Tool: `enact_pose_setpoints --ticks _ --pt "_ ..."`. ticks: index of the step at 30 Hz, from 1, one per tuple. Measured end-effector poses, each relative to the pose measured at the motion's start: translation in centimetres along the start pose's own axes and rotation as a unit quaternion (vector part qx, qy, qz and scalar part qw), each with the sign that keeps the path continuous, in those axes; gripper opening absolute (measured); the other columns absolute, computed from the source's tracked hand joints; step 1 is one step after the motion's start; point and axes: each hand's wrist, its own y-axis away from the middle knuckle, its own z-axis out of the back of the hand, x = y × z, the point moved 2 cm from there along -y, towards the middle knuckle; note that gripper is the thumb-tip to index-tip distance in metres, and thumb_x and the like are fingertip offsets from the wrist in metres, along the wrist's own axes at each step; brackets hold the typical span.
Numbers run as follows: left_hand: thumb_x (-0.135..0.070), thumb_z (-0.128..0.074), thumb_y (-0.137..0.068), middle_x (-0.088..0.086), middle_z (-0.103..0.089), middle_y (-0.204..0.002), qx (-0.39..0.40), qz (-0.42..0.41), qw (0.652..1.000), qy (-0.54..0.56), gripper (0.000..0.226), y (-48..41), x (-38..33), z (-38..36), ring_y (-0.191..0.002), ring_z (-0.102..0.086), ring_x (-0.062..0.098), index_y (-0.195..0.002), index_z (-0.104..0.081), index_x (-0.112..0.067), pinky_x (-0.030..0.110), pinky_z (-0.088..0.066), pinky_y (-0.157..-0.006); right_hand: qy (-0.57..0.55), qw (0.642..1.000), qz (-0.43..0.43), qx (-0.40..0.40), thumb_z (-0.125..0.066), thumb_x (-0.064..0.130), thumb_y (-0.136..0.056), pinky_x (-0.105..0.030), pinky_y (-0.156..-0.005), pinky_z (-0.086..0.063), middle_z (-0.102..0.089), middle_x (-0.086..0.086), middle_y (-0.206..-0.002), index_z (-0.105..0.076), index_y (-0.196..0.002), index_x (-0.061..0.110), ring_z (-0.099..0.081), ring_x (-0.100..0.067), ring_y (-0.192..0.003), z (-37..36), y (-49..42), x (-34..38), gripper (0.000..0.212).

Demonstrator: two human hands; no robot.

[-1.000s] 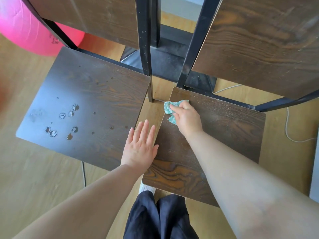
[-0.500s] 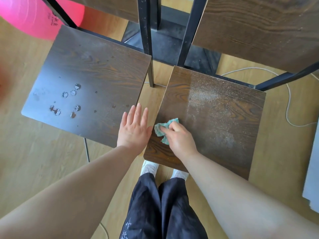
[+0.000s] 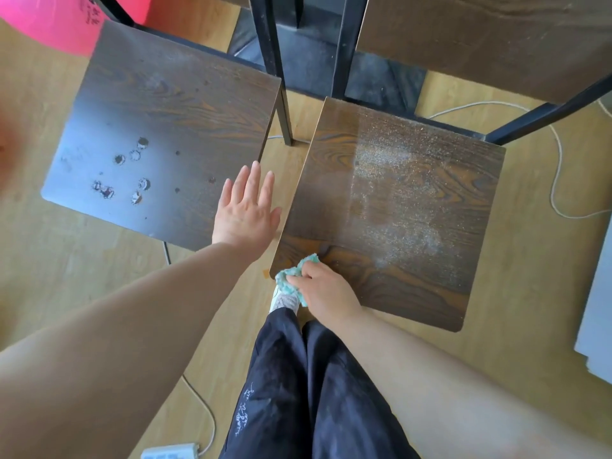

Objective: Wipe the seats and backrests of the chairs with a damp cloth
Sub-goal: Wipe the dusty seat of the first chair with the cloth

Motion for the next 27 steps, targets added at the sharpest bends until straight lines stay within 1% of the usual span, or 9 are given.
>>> enact_pose_setpoints --ticks 1,3,4,8,12,17,20,23,27 --pt "-0.047 -0.015 -0.104 0.009 0.004 -0.167 0.000 0.000 1.000 -0.001 0.064 -0.1 0.0 0.3 -0.154 0.005 0.028 -0.159 0.001 -0.018 0.047 -0.005 -0.125 -0.009 1.000 -0.018 0.022 -0.061 0.011 -0.091 -0.034 -0.079 -0.048 -0.052 -0.003 -0.104 -0.061 -0.128 0.020 -0.052 -0.023 -0.103 0.3 0.2 0.3 0.038" --pt "-0.048 -0.014 -0.104 0.009 0.004 -0.167 0.001 0.001 1.000 -0.005 0.064 -0.5 -0.1 0.9 -0.154 0.005 0.027 -0.159 0.002 -0.019 0.047 -0.005 -0.125 -0.033 0.997 -0.031 -0.056 -0.052 0.028 -0.100 -0.029 -0.085 -0.046 -0.052 0.003 -0.103 -0.061 -0.107 0.028 -0.052 -0.018 -0.104 2.2 0.2 0.8 0.012" --pt "-0.049 -0.012 -0.103 0.008 0.006 -0.167 0.002 0.001 1.000 -0.009 0.064 -0.9 -0.3 1.3 -0.154 0.006 0.027 -0.159 0.002 -0.019 0.047 -0.005 -0.125 -0.050 0.992 -0.049 -0.103 -0.051 0.034 -0.101 -0.024 -0.082 -0.045 -0.052 0.007 -0.100 -0.058 -0.098 0.028 -0.053 -0.016 -0.100 3.2 0.0 0.7 0.010" --pt "-0.053 -0.007 -0.101 0.007 0.008 -0.167 -0.004 0.012 1.000 -0.006 0.067 -3.6 -1.0 3.1 -0.153 0.008 0.028 -0.159 0.004 -0.021 0.047 -0.003 -0.125 -0.054 0.969 -0.073 -0.229 -0.057 0.017 -0.099 -0.020 -0.080 -0.051 -0.050 0.006 -0.104 -0.061 -0.134 0.021 -0.054 -0.012 -0.097 8.6 -3.2 -0.9 0.035" --pt "-0.053 -0.010 -0.103 0.006 0.009 -0.167 -0.018 0.016 1.000 0.005 0.066 -6.6 -1.7 4.5 -0.153 0.009 0.027 -0.159 0.003 -0.022 0.045 -0.001 -0.125 -0.046 0.943 -0.130 -0.304 -0.058 0.016 -0.098 -0.026 -0.087 -0.055 -0.052 0.002 -0.109 -0.060 -0.135 0.019 -0.058 -0.014 -0.100 15.6 -8.2 -2.8 0.037" --pt "-0.051 -0.007 -0.102 0.006 0.009 -0.167 -0.021 0.005 1.000 0.016 0.066 -9.7 -2.8 5.8 -0.153 0.011 0.026 -0.159 0.003 -0.021 0.044 0.000 -0.125 -0.044 0.936 -0.140 -0.319 -0.056 0.016 -0.099 -0.036 -0.090 -0.055 -0.052 0.000 -0.113 -0.060 -0.134 0.019 -0.058 -0.018 -0.104 20.3 -13.4 -4.4 0.035" --pt "-0.050 0.002 -0.095 0.007 0.004 -0.167 -0.027 0.003 0.999 0.026 0.071 -10.6 -3.0 6.1 -0.153 0.007 0.027 -0.159 -0.001 -0.020 0.045 0.000 -0.125 -0.037 0.942 -0.141 -0.304 -0.054 0.017 -0.100 -0.031 -0.089 -0.054 -0.049 0.005 -0.111 -0.059 -0.134 0.019 -0.056 -0.013 -0.103 21.1 -15.7 -4.5 0.035" --pt "-0.051 -0.003 -0.100 0.006 0.005 -0.167 -0.021 0.007 1.000 0.020 0.067 -11.1 -2.4 5.4 -0.153 0.008 0.027 -0.159 -0.001 -0.021 0.045 0.000 -0.125 -0.058 0.945 -0.149 -0.285 -0.053 0.020 -0.101 -0.027 -0.087 -0.054 -0.046 0.010 -0.110 -0.058 -0.133 0.022 -0.052 -0.007 -0.101 21.0 -17.5 -4.5 0.032" --pt "-0.052 -0.008 -0.102 0.005 0.010 -0.167 -0.004 0.015 1.000 0.009 0.065 -11.1 -1.4 4.3 -0.153 0.011 0.027 -0.159 0.005 -0.023 0.045 -0.001 -0.125 0.043 0.956 -0.135 -0.258 -0.055 0.020 -0.100 -0.029 -0.085 -0.057 -0.048 0.001 -0.122 -0.052 -0.141 0.023 -0.055 -0.015 -0.110 20.1 -18.6 -3.8 0.042"
